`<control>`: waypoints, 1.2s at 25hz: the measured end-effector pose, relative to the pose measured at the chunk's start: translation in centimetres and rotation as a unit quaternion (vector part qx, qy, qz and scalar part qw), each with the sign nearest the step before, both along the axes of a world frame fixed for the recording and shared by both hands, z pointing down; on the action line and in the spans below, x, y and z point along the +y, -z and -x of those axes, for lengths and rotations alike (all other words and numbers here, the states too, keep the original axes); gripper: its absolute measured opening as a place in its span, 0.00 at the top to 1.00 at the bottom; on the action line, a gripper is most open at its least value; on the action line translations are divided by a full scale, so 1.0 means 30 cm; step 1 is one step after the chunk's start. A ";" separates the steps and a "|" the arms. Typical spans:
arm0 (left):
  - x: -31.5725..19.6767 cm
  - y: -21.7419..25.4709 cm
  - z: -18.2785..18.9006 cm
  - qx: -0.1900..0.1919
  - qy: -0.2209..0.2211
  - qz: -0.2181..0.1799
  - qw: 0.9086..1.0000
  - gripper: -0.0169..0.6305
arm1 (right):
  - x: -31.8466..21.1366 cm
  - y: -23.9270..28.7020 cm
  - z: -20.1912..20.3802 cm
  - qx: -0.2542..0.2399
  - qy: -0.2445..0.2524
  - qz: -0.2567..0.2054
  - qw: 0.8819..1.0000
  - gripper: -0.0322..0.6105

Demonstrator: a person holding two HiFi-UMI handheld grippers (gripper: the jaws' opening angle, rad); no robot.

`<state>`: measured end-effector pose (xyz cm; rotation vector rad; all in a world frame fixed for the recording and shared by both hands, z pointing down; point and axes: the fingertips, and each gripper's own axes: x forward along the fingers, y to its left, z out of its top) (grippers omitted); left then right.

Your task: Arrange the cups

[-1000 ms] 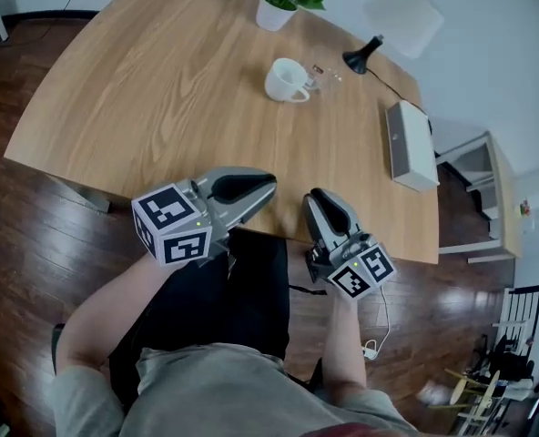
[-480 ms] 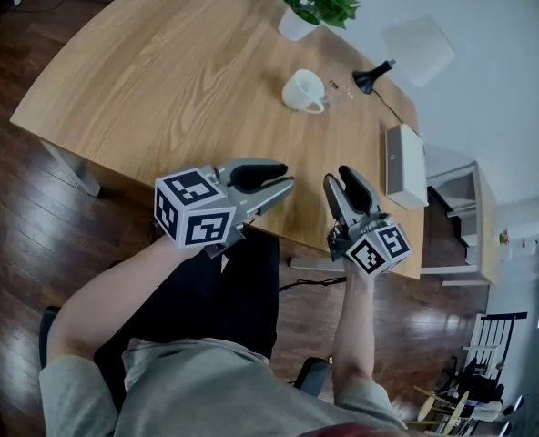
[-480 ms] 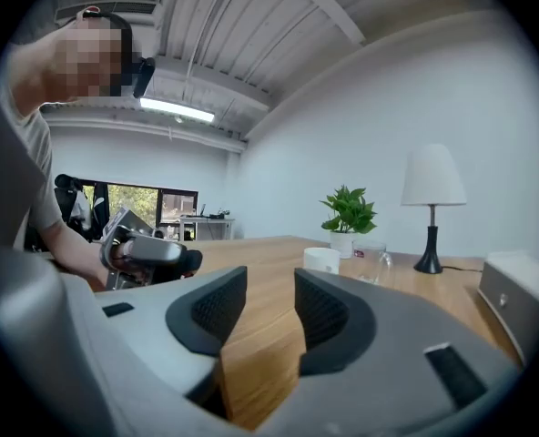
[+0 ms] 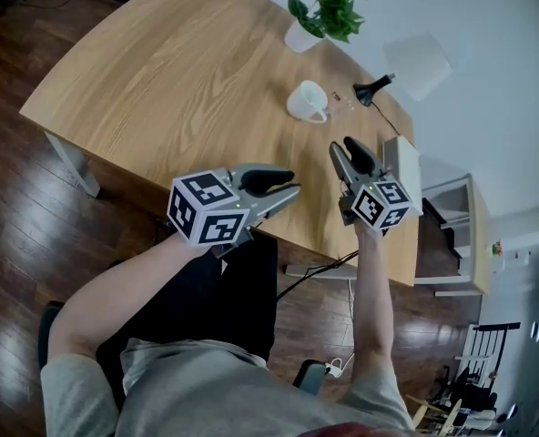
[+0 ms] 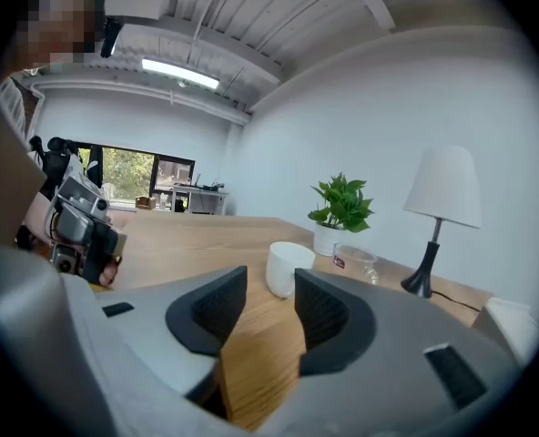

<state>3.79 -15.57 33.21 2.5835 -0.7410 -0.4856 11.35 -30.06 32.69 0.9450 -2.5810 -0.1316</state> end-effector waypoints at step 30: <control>0.008 -0.005 -0.010 -0.013 -0.008 -0.004 1.000 0.84 | -0.291 -0.204 0.128 0.134 0.017 0.017 0.991 0.73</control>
